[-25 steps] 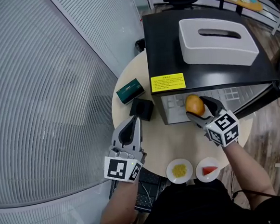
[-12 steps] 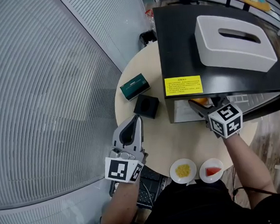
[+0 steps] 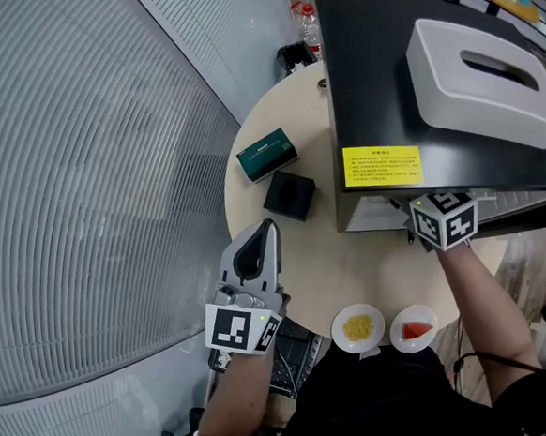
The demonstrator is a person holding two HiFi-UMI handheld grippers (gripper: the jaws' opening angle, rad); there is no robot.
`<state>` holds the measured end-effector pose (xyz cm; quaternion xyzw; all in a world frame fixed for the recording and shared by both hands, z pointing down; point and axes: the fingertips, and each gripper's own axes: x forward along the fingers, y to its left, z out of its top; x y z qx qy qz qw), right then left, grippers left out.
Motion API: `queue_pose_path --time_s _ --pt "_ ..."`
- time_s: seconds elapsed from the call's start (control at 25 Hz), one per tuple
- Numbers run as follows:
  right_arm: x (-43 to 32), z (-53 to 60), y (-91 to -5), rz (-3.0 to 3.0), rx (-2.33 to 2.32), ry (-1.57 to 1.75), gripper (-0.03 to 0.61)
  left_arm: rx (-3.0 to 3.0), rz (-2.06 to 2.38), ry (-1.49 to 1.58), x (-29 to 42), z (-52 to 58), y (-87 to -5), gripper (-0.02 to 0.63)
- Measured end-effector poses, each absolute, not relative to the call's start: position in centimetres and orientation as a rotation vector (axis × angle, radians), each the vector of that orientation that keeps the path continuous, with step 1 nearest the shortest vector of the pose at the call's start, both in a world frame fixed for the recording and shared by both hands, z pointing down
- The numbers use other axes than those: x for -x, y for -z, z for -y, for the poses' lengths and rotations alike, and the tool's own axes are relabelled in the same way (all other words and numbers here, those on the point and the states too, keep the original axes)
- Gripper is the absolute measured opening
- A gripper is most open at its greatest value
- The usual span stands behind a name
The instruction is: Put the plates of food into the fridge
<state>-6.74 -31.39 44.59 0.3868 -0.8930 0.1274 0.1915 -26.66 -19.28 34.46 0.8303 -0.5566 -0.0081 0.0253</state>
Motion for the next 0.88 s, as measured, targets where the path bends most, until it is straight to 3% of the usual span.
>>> queue_pose_path --time_s 0.88 --pt "7.9 33.0 -46.1 2.495 -1.066 -0.229 0.321 -2.371 1.855 -0.061 29.4 13.5 -38.1 0.006"
